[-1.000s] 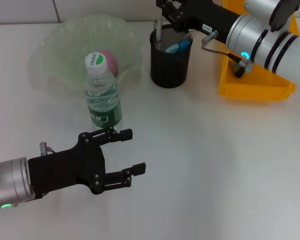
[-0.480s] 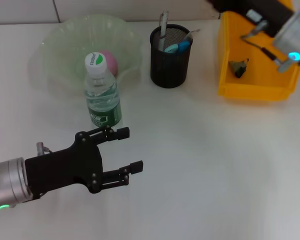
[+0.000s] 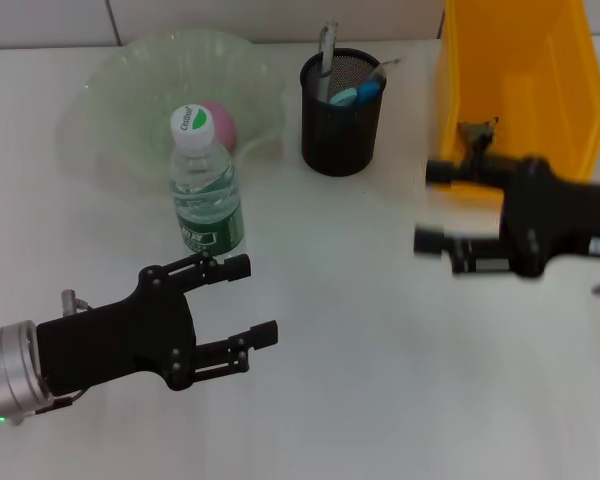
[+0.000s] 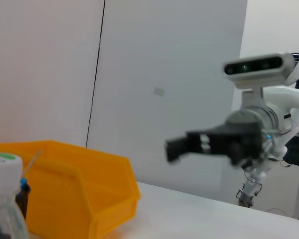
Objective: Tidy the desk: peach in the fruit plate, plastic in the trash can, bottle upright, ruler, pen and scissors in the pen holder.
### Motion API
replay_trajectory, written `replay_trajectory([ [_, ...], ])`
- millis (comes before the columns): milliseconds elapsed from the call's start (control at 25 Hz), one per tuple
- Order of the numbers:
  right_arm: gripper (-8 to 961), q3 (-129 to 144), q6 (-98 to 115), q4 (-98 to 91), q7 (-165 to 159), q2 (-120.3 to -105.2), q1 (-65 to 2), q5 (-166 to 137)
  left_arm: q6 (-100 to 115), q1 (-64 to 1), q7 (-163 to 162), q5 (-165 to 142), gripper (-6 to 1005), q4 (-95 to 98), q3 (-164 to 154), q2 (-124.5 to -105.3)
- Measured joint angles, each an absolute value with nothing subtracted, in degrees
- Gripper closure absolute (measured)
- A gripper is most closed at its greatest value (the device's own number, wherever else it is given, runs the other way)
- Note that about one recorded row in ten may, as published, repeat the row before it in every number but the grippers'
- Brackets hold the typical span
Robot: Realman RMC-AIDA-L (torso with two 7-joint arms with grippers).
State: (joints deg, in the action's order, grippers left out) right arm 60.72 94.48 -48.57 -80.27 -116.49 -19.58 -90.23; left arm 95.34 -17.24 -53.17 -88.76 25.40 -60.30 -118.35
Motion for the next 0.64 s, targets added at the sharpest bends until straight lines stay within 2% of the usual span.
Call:
replay_trajectory([
  [240,122,60.29,99.18,-48.04,-77.32,-117.09,-19.25,-100.5,94.74,-17.86,-58.68,-91.03,216,25.68,-60.62,-118.04],
  [400,122,60.3,99.08,-47.97,-76.52,-118.68,-19.54,-105.17,94.4,-18.29,-61.21,-92.02,216,25.82,-60.66,-118.03],
  [640,122,60.18,98.82,-47.9,-76.5,-119.02,-19.64,-106.1,93.41,-18.87,-63.12,-92.07,216,25.91,-60.93,-118.02],
])
